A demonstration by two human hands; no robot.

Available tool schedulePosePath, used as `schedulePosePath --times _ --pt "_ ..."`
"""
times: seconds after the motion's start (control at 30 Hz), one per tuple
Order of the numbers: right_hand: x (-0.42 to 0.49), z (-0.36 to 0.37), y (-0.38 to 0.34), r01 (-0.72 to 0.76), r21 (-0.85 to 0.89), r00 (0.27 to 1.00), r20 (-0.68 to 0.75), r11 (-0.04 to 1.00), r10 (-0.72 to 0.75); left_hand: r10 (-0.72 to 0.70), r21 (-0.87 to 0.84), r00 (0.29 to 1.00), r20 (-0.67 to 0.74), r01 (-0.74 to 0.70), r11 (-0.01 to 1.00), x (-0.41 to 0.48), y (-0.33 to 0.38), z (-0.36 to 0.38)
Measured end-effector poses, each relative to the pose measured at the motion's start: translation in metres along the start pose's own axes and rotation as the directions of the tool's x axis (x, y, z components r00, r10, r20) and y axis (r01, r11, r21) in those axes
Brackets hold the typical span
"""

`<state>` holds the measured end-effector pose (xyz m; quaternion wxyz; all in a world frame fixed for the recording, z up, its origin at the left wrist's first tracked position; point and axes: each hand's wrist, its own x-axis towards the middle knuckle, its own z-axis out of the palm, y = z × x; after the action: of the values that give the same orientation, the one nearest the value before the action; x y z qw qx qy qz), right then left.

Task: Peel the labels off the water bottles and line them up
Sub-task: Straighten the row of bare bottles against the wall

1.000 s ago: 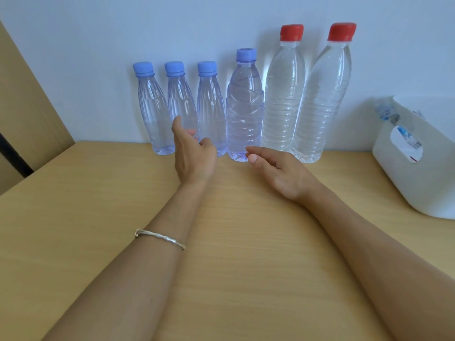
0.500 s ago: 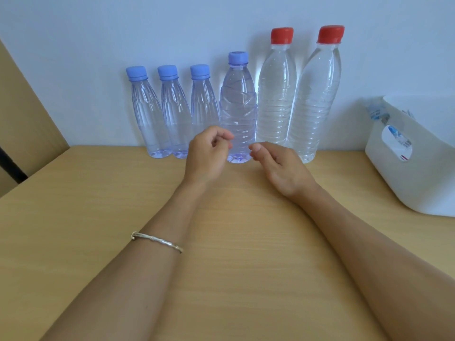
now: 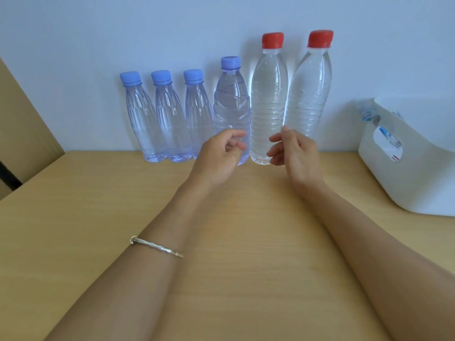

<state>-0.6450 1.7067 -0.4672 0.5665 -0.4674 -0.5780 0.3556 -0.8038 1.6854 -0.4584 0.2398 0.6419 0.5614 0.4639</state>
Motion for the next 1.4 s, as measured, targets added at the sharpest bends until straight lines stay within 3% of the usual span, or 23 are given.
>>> schedulePosePath --times 0.17,0.27,0.5,0.57,0.63,0.77,0.9,1.0,1.1,1.17,1.27,1.4 --pt "0.010 -0.016 -0.005 -0.056 0.126 0.975 -0.207 0.990 0.081 0.006 -0.072 0.987 0.158 0.005 0.997 0.000 0.008 0.003" --pt "0.012 -0.017 -0.001 -0.068 0.133 0.977 -0.190 0.989 0.093 -0.003 -0.059 0.974 0.228 0.017 0.998 0.000 0.004 0.006" --pt "0.010 -0.017 0.003 -0.040 0.089 0.988 -0.147 0.995 0.053 0.006 -0.040 0.970 0.241 0.004 0.999 -0.002 0.002 0.007" --pt "0.008 -0.016 0.003 -0.029 0.040 0.989 -0.146 0.999 0.034 0.035 -0.027 0.989 0.145 -0.031 0.999 -0.003 0.007 0.006" --pt "0.006 -0.015 0.002 -0.001 -0.006 0.989 -0.150 1.000 0.000 0.084 -0.028 0.995 -0.049 -0.085 0.996 -0.003 0.012 0.005" --pt "0.003 -0.005 -0.004 0.120 -0.060 0.988 -0.095 0.991 -0.125 0.117 -0.058 0.915 -0.386 -0.151 0.987 0.000 0.012 -0.003" --pt "0.000 0.001 0.000 0.150 -0.117 0.988 0.063 0.982 -0.143 0.025 -0.086 0.925 -0.379 -0.063 0.994 0.006 0.002 -0.006" --pt "-0.002 0.002 0.001 0.139 -0.123 0.988 0.077 0.983 -0.130 0.027 -0.053 0.924 -0.382 -0.051 0.997 0.005 -0.003 -0.006" --pt "-0.003 0.002 -0.002 0.123 -0.107 0.985 0.135 0.987 -0.108 0.086 0.014 0.832 -0.548 -0.094 0.995 0.004 -0.007 -0.014" --pt "-0.005 0.006 -0.005 0.116 -0.116 0.969 0.230 0.986 -0.087 0.015 0.008 0.772 -0.635 -0.013 1.000 0.007 -0.014 -0.024" --pt "-0.009 0.014 -0.008 0.080 -0.106 0.922 0.386 0.991 -0.033 -0.161 -0.055 0.729 -0.665 0.167 0.984 0.009 -0.027 -0.037" --pt "-0.013 0.019 -0.012 0.041 -0.111 0.859 0.512 0.993 0.022 -0.245 -0.080 0.713 -0.657 0.257 0.963 0.009 -0.038 -0.045"
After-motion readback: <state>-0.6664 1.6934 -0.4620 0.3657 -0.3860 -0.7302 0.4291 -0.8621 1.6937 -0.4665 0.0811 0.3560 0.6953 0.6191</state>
